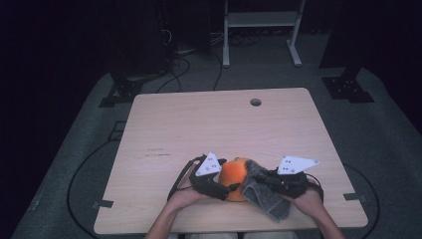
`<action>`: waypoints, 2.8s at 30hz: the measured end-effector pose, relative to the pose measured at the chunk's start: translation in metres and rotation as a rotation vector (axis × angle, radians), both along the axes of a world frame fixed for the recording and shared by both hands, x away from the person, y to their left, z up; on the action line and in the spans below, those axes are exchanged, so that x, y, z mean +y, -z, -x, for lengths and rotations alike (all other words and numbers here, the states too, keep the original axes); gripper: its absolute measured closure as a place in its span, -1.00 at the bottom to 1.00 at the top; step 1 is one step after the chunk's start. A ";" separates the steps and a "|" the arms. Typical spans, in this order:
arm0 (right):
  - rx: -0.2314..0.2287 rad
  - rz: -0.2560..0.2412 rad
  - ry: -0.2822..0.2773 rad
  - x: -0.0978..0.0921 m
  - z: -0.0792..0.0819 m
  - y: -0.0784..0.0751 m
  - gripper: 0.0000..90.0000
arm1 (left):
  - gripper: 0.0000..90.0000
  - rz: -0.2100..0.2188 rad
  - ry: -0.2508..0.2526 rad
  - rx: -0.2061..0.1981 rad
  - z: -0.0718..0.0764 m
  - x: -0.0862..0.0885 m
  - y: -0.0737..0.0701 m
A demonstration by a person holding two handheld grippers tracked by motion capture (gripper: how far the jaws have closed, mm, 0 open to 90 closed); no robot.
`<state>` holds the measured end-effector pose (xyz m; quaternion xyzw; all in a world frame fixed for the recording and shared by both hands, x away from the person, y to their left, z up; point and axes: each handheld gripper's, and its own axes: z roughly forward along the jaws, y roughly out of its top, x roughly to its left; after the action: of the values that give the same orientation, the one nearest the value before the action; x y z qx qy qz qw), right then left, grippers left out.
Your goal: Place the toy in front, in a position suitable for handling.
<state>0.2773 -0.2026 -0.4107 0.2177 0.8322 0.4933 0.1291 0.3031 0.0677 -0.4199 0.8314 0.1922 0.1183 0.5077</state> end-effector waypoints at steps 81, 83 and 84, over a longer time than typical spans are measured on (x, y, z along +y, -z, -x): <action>0.225 -0.078 0.140 -0.033 -0.028 0.036 0.78 | -0.33 -0.132 0.182 -0.049 0.010 0.020 0.014; 0.209 -0.097 0.125 -0.034 -0.026 0.031 0.78 | -0.33 -0.135 0.192 -0.053 0.011 0.018 0.014; 0.199 -0.117 0.112 -0.034 -0.025 0.026 0.78 | -0.33 -0.135 0.194 -0.059 0.012 0.017 0.014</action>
<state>0.3019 -0.2366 -0.4363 0.3188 0.7973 0.5090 0.0604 0.2908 0.0844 -0.4338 0.8745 0.0874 0.1055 0.4652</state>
